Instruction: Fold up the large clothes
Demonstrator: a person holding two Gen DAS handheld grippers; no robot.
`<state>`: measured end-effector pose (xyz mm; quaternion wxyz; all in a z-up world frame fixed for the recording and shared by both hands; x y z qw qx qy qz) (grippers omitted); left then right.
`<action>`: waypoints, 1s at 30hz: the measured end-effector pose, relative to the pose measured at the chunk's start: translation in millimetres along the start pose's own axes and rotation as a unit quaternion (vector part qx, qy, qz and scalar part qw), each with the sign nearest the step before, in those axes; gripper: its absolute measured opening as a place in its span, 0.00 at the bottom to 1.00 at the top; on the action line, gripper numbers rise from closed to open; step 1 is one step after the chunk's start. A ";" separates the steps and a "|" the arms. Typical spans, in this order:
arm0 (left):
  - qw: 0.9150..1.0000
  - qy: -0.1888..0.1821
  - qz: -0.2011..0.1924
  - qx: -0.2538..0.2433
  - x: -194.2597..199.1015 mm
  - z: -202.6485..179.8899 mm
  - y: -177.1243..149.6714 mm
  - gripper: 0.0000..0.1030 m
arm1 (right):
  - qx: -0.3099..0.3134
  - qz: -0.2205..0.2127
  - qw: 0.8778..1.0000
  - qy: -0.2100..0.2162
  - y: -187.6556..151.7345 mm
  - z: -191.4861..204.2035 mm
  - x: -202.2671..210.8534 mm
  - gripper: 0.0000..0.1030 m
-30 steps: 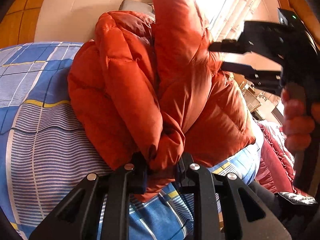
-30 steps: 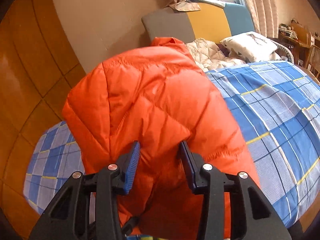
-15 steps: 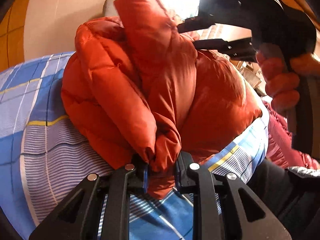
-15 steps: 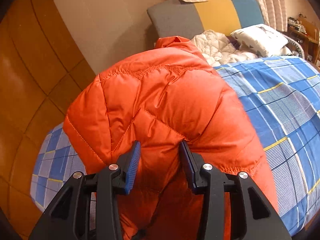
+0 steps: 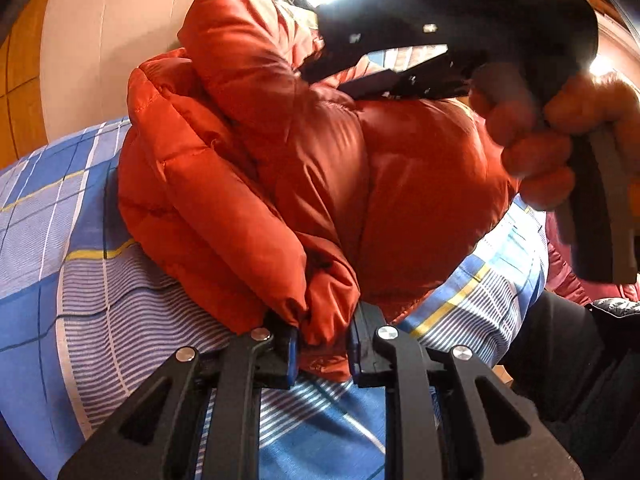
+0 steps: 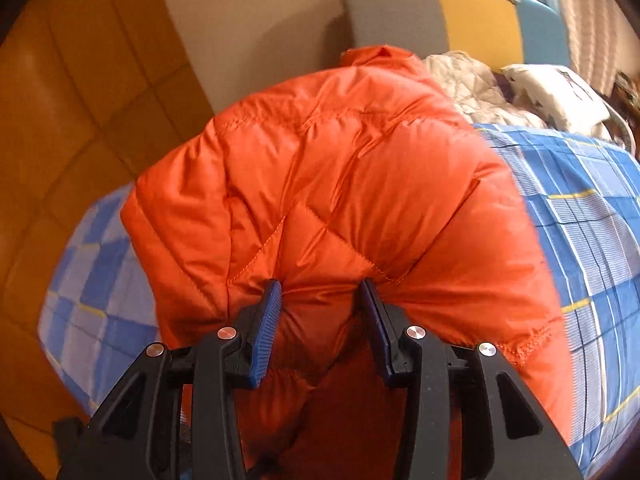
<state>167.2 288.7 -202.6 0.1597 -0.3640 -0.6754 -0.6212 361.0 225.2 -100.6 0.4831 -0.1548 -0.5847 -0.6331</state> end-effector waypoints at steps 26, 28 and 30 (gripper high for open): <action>0.997 0.060 0.010 0.053 17.6 -12.8 0.9 0.35 | 0.002 -0.018 0.997 0.070 -7.4 -41.2 60.8 0.82; 0.996 0.058 0.010 0.064 18.8 -12.0 -0.1 0.36 | -0.012 -0.020 0.995 0.094 -12.2 -69.7 71.3 0.85; 0.996 0.061 0.010 0.068 19.6 -10.8 -0.1 0.37 | -0.022 -0.022 0.995 0.097 -18.4 -94.4 76.9 0.93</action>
Point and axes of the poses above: each gripper's, at about its wrist camera, not at the fingertips, and x roughly against the way its jaws point, z to its left, y to its top, the point moved 2 cm from there along -x, roughly the way its jaws point, and after that the axes turned 3 degrees about y, right-handed, at the moved point
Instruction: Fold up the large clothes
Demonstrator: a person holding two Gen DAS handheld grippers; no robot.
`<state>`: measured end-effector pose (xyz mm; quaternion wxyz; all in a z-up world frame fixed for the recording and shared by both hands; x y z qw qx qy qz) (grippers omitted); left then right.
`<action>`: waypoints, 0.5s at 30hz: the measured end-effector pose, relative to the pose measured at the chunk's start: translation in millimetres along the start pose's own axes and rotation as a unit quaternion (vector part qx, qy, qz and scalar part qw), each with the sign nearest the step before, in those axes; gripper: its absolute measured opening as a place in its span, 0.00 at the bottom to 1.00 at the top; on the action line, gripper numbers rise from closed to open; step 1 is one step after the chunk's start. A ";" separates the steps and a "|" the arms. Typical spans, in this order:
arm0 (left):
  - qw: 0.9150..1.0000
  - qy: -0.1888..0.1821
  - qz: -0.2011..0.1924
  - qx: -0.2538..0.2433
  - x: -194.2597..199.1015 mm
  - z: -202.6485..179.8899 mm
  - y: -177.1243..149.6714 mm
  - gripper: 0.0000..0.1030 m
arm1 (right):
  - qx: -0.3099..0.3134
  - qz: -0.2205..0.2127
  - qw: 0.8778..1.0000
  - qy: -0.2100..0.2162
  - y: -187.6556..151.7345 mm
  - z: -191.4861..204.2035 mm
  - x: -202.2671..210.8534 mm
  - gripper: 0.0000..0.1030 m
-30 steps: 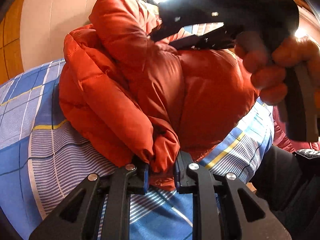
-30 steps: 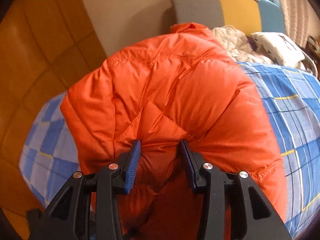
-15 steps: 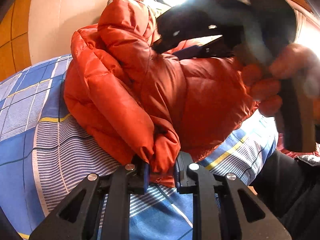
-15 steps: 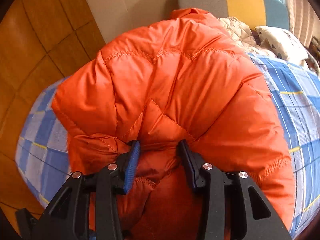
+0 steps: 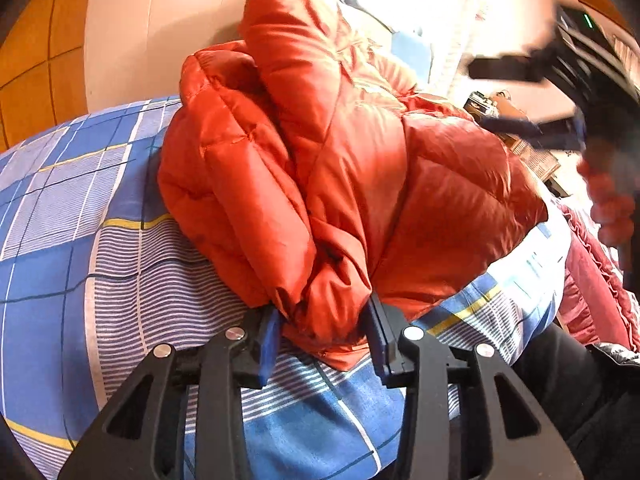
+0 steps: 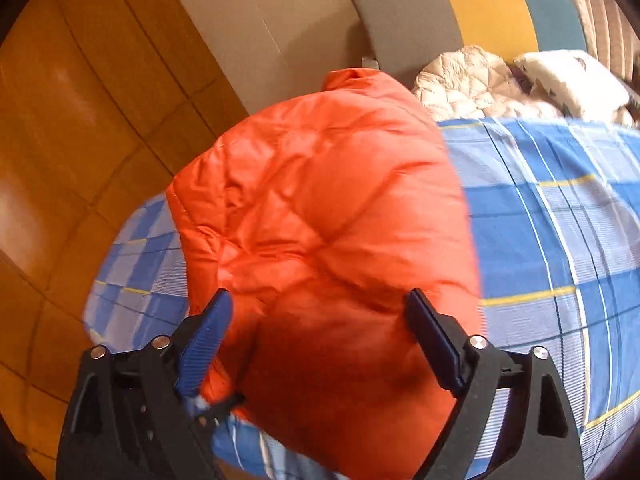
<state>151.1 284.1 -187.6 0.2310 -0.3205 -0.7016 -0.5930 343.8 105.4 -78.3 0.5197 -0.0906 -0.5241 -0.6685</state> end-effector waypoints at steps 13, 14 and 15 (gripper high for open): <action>0.999 -0.018 0.012 0.035 -17.7 15.1 2.9 0.37 | -0.140 0.071 0.973 0.167 -28.8 -86.5 -48.6 0.97; 0.999 -0.023 0.012 0.037 -20.6 17.9 3.6 0.36 | -0.140 0.076 0.972 0.175 -29.4 -84.7 -53.7 0.97; 0.999 -0.029 0.012 0.041 -22.8 20.3 4.0 0.36 | -0.140 0.083 0.969 0.184 -29.8 -82.8 -60.7 0.97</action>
Point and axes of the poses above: each gripper's, at about its wrist camera, not at the fingertips, and x roughly against the way its jaws point, z to its left, y to its top, the point moved 2 cm from there along -x, roughly the way its jaws point, and after that the axes turned 3 degrees about y, right-handed, at the moved point
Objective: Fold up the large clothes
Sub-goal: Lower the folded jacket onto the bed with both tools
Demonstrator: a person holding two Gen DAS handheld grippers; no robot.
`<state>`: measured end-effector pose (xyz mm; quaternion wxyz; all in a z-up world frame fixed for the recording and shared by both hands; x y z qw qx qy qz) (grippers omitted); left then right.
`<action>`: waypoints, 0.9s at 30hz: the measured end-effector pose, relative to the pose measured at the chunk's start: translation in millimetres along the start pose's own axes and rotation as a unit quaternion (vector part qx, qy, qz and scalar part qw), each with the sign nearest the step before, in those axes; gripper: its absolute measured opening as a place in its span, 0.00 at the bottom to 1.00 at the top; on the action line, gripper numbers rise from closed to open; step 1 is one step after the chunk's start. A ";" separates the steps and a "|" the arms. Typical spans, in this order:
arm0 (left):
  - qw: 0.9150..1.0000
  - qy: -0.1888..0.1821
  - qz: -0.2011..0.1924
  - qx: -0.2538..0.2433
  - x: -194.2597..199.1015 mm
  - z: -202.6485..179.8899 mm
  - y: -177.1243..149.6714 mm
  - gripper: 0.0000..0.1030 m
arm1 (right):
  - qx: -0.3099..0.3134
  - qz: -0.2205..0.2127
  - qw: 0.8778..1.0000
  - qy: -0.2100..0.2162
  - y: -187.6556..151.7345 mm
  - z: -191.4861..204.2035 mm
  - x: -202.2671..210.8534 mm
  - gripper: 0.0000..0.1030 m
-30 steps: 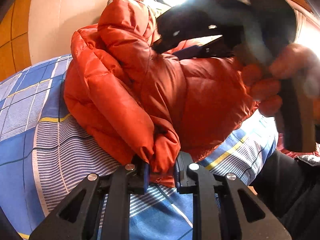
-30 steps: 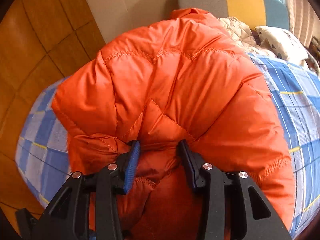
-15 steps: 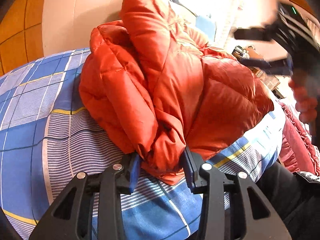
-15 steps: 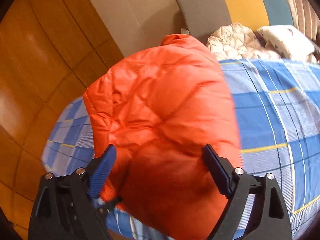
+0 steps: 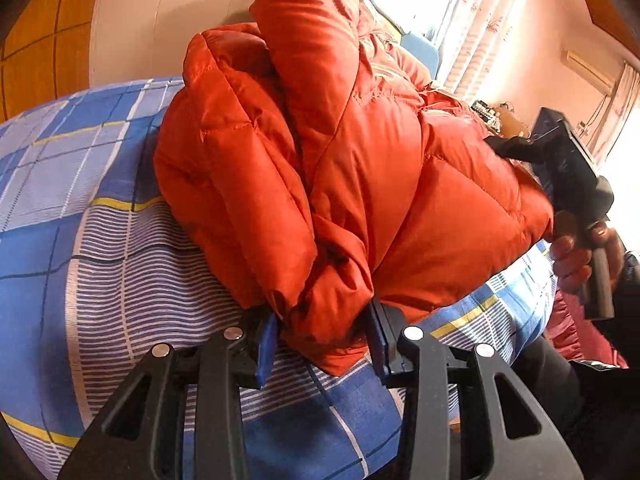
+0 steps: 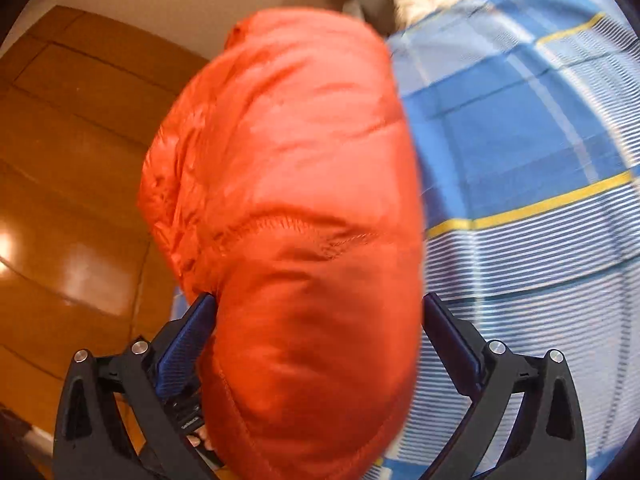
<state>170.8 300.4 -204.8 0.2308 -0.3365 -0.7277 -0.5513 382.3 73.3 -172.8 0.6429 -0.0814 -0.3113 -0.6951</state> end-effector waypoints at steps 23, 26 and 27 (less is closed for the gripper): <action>0.977 -0.196 -0.079 -0.036 1.3 -98.2 87.0 0.14 | 0.153 -0.146 0.977 0.003 2.8 61.4 157.5 0.33; 0.979 -0.184 -0.044 -0.073 -28.2 -138.2 91.3 0.14 | 0.119 -0.163 0.978 -0.059 -5.6 15.9 188.9 0.33; 0.981 -0.172 -0.023 -0.081 -44.2 -149.1 87.9 0.13 | 0.102 -0.158 0.979 -0.083 -6.4 -1.3 191.1 0.33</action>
Point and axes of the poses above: each gripper's, at about its wrist camera, not at the fingertips, and x roughly against the way its jaws point, z to its left, y to its top, the point moved 2 cm from there along -x, roughly the way its jaws point, and after that the axes turned 3 degrees about y, right-handed, at the moved point
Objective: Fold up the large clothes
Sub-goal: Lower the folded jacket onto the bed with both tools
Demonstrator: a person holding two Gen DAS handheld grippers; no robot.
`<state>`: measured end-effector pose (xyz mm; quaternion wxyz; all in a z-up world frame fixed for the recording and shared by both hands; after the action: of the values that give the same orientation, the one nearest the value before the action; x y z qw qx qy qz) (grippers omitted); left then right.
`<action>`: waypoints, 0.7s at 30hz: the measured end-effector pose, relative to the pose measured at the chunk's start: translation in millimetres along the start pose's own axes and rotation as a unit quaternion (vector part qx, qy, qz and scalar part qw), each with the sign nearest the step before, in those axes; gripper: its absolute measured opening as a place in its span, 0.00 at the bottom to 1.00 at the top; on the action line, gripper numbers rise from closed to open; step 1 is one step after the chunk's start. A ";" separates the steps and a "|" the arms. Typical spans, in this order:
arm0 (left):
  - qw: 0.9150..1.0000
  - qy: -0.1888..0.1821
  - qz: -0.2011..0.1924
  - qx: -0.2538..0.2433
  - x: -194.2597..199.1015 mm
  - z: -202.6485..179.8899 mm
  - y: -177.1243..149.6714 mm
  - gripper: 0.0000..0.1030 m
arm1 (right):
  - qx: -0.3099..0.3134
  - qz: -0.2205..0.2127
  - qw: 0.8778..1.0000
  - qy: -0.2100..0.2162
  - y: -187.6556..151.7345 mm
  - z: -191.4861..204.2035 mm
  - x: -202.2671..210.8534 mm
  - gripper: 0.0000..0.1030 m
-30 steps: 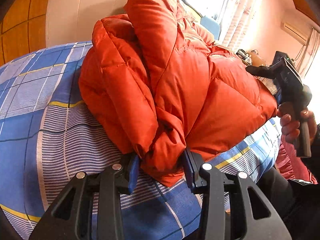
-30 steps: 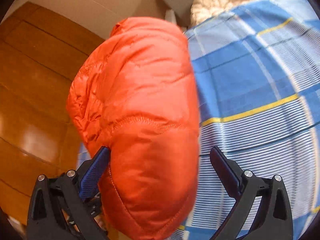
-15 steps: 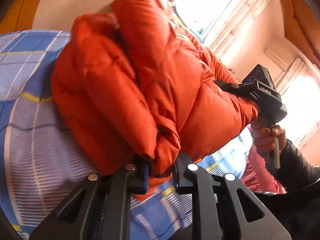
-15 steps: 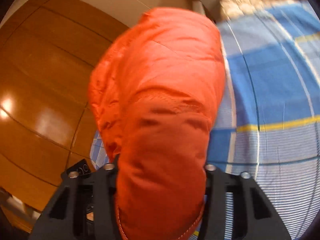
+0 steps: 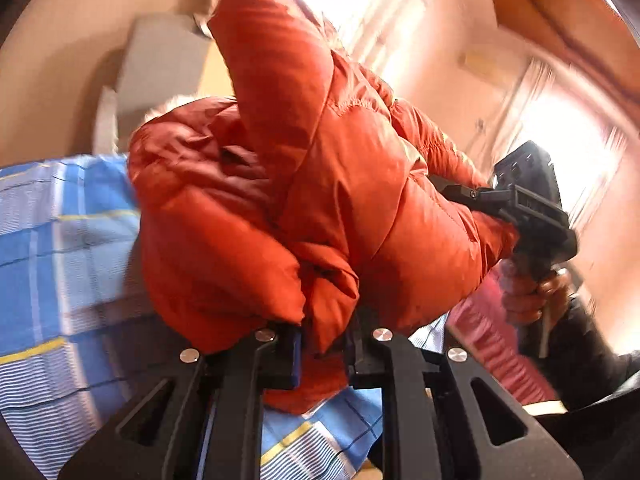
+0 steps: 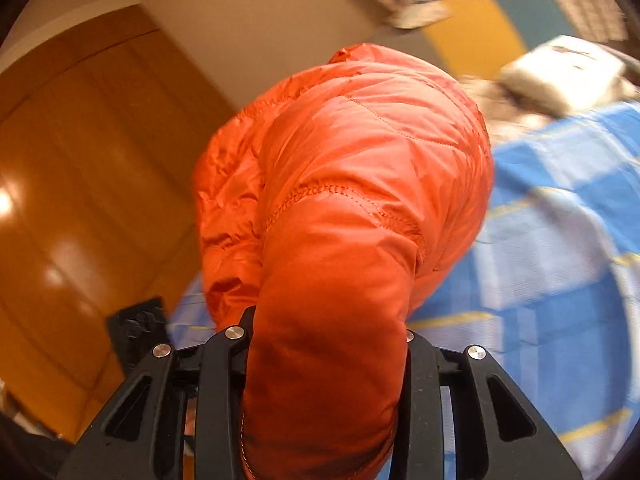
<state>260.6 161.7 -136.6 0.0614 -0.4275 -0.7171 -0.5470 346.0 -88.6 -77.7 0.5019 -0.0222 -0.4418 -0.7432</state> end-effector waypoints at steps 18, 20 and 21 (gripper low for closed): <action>0.988 0.142 0.067 0.005 -54.2 -32.0 -45.2 0.20 | -0.053 0.017 0.990 -0.133 -52.5 -59.8 9.9 0.63; 0.987 0.145 0.065 0.001 -53.5 -37.9 -47.5 0.20 | -0.062 0.014 0.988 -0.138 -55.0 -59.7 13.9 0.66; 0.987 0.147 0.063 -0.001 -54.4 -42.5 -48.5 0.21 | -0.064 0.013 0.988 -0.142 -57.2 -58.2 17.9 0.68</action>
<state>245.5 94.8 -185.6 0.2001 -0.3869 -0.6716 -0.5993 317.2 -135.1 -140.9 0.4409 -0.1654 -0.4601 -0.7527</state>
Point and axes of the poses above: each gripper's, at about its wrist camera, not at the fingertips, and x roughly against the way its jaws point, z to its left, y to its top, the point moved 2 cm from there along -x, roughly the way its jaws point, and after that the axes turned 3 degrees about y, right-handed, at the moved point
